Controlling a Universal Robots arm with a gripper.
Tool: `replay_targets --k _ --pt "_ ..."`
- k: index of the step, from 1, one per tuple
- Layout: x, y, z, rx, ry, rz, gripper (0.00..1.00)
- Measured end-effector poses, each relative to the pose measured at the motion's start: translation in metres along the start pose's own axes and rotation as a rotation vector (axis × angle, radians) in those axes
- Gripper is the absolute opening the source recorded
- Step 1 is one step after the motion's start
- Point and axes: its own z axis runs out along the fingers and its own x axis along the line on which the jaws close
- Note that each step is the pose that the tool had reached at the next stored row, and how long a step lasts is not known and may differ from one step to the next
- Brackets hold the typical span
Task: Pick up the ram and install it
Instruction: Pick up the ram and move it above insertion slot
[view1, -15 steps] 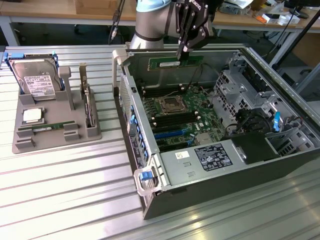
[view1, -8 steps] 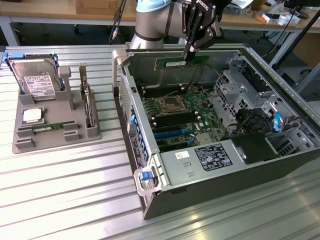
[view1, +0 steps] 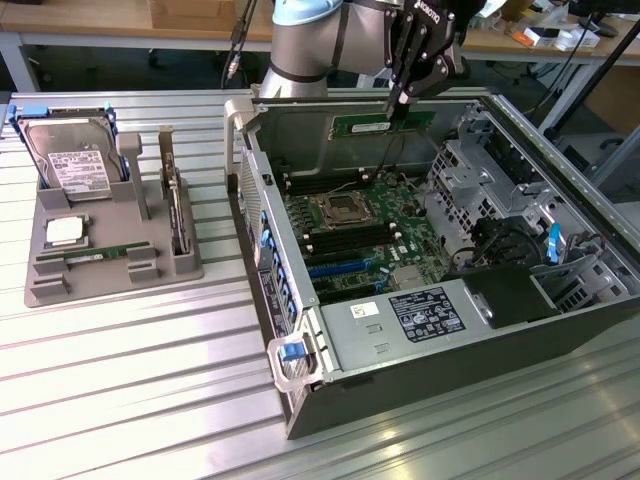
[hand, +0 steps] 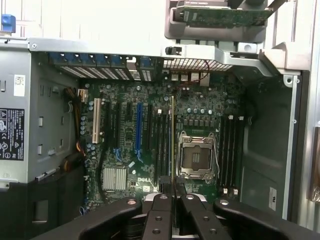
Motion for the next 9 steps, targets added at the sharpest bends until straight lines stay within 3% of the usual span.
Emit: replay_targets --k 9 --pt "0.001 -0.0168 -0.0004 0.0 0.0002 0.0 0.12"
